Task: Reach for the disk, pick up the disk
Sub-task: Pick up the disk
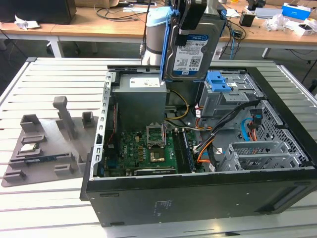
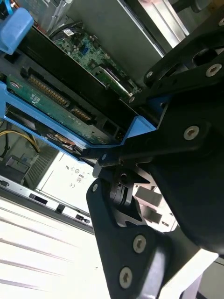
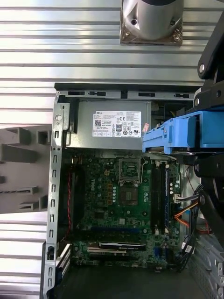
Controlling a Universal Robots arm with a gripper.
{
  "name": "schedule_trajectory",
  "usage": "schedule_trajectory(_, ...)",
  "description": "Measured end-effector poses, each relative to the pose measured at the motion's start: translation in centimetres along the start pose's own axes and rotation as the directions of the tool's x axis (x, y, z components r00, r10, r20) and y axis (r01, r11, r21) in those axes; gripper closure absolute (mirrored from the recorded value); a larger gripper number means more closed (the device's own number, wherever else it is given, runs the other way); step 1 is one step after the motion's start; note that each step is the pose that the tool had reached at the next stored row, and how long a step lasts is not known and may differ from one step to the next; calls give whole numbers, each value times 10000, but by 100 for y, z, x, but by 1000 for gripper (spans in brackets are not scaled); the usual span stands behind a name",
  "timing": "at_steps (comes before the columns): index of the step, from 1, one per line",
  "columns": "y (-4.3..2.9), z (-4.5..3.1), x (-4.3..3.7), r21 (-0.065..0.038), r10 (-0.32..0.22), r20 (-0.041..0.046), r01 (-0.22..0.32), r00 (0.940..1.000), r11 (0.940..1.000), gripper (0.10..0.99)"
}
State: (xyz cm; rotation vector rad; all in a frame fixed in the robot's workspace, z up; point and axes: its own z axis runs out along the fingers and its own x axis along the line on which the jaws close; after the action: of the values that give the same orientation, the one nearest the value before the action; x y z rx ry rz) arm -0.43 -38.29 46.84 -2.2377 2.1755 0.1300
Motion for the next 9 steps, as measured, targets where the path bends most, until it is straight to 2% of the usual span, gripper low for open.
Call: schedule_trajectory(9, 2, 5, 67, -3, 6, -102, -6, 9999, 10000, 714)
